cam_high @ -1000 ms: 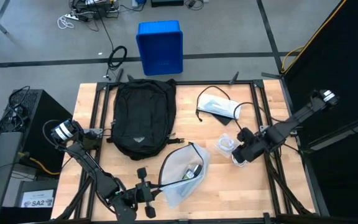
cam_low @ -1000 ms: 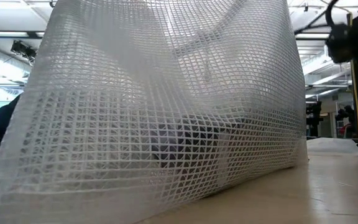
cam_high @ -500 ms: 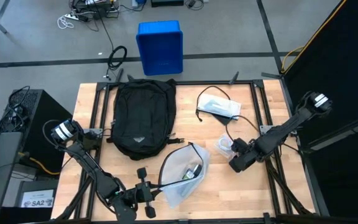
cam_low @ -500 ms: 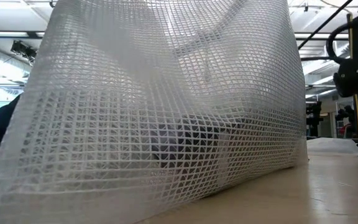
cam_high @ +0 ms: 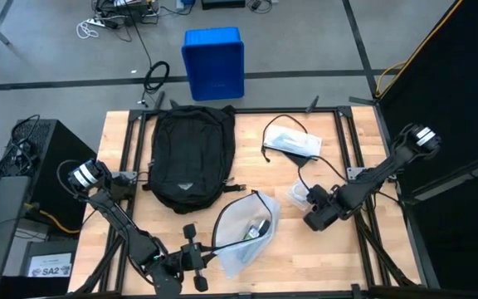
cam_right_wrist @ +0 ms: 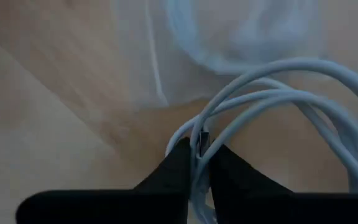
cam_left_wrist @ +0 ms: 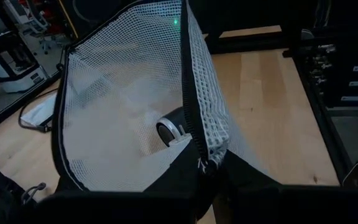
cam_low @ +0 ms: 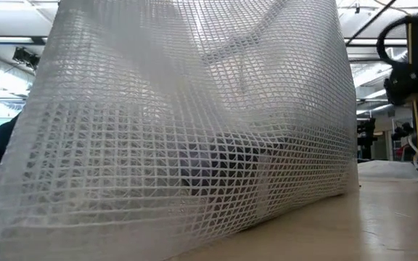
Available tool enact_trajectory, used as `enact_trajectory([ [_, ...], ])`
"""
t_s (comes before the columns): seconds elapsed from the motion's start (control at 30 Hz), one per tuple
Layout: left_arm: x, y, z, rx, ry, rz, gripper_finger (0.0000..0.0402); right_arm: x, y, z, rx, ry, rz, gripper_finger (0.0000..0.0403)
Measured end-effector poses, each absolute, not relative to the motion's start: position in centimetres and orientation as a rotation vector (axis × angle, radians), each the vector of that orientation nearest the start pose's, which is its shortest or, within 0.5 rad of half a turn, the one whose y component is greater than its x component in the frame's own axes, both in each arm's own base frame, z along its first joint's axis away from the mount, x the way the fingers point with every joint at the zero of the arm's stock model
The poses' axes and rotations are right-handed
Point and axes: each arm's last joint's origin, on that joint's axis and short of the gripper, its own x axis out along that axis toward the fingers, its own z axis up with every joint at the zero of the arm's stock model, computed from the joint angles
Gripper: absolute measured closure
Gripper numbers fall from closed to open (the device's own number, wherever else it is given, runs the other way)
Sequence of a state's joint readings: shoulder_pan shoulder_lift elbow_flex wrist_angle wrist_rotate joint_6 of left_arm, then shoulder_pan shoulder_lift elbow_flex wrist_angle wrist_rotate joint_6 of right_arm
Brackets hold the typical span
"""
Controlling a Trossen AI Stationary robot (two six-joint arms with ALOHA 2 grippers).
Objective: Unpack backpack
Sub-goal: Put the white charger cable into the zip bag
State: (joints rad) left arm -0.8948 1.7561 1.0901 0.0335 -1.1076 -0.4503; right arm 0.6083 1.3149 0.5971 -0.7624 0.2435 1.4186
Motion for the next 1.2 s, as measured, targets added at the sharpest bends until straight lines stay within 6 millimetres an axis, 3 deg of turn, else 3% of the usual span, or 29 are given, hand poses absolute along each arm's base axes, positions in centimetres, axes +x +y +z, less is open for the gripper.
enact_trajectory([
  [0.17, 24.8, -26.7, 21.1, 0.088, 0.284, 0.272, 0.0401, 15.7, 10.0, 17.8, 0.486, 1.136, -0.739, 0.0396],
  [0.43, 24.8, -26.8, 21.1, 0.083, 0.284, 0.267, 0.0401, 17.0, 10.4, 26.2, 0.336, 0.822, -0.785, 0.0397],
  [0.57, 24.8, -26.8, 21.1, 0.081, 0.284, 0.265, 0.0401, 19.3, 11.6, 30.2, 0.31, 0.578, -0.644, 0.0398],
  [0.77, 24.8, -26.8, 21.1, 0.082, 0.285, 0.264, 0.0401, 24.1, 13.7, 33.8, 0.269, 0.346, -0.243, 0.0399],
  [0.93, 24.8, -26.8, 21.1, 0.081, 0.285, 0.264, 0.0401, 26.9, 14.3, 34.8, 0.254, 0.206, -0.049, 0.0399],
  [1.2, 24.8, -26.8, 21.1, 0.081, 0.285, 0.265, 0.0401, 30.3, 13.5, 31.6, 0.313, 0.328, 0.024, 0.0399],
])
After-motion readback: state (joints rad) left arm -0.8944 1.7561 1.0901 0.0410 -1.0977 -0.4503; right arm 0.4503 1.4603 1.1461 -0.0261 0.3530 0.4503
